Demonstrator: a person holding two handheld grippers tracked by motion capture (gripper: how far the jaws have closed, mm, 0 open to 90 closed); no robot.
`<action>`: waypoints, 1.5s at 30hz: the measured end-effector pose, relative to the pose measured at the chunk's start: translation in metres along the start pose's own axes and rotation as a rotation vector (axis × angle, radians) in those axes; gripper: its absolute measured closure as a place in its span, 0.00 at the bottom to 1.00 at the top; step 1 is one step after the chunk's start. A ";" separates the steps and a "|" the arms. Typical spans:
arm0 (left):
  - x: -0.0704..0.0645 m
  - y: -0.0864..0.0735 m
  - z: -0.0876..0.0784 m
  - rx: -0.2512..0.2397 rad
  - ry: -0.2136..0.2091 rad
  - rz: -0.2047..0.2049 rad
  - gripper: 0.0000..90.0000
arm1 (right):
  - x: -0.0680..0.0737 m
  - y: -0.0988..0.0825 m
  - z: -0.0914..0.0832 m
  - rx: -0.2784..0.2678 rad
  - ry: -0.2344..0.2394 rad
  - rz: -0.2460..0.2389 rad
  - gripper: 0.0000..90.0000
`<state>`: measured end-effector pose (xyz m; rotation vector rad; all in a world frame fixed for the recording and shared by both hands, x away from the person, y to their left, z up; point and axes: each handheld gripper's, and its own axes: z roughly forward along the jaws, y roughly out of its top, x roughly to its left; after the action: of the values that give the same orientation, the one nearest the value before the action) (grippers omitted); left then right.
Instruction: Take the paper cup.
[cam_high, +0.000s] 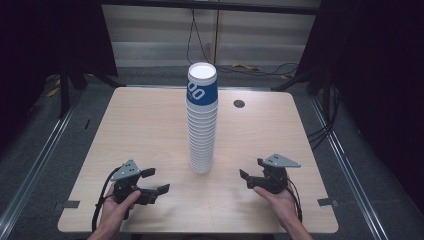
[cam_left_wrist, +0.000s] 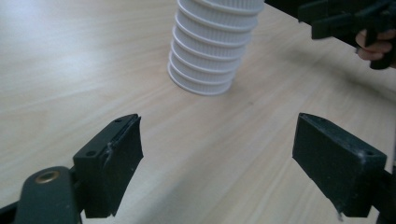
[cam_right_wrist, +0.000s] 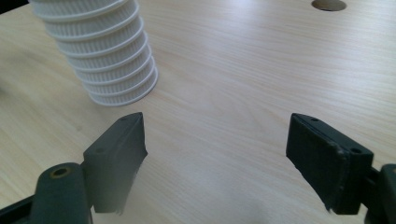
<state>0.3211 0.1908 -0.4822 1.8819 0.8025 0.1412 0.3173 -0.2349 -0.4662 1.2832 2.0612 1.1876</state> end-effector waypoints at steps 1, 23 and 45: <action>0.000 0.000 0.001 0.000 0.005 0.000 0.18 | -0.001 0.000 -0.001 0.000 0.003 0.010 0.22; 0.000 0.005 0.002 -0.002 0.030 0.024 0.18 | 0.013 0.023 -0.013 -0.078 0.132 0.004 0.29; -0.004 0.005 -0.002 -0.016 0.003 0.069 0.18 | 0.026 0.090 -0.023 -0.185 0.219 -0.074 0.27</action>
<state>0.3195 0.1884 -0.4759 1.8958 0.7364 0.1929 0.3333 -0.2035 -0.3761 1.0220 2.0701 1.5020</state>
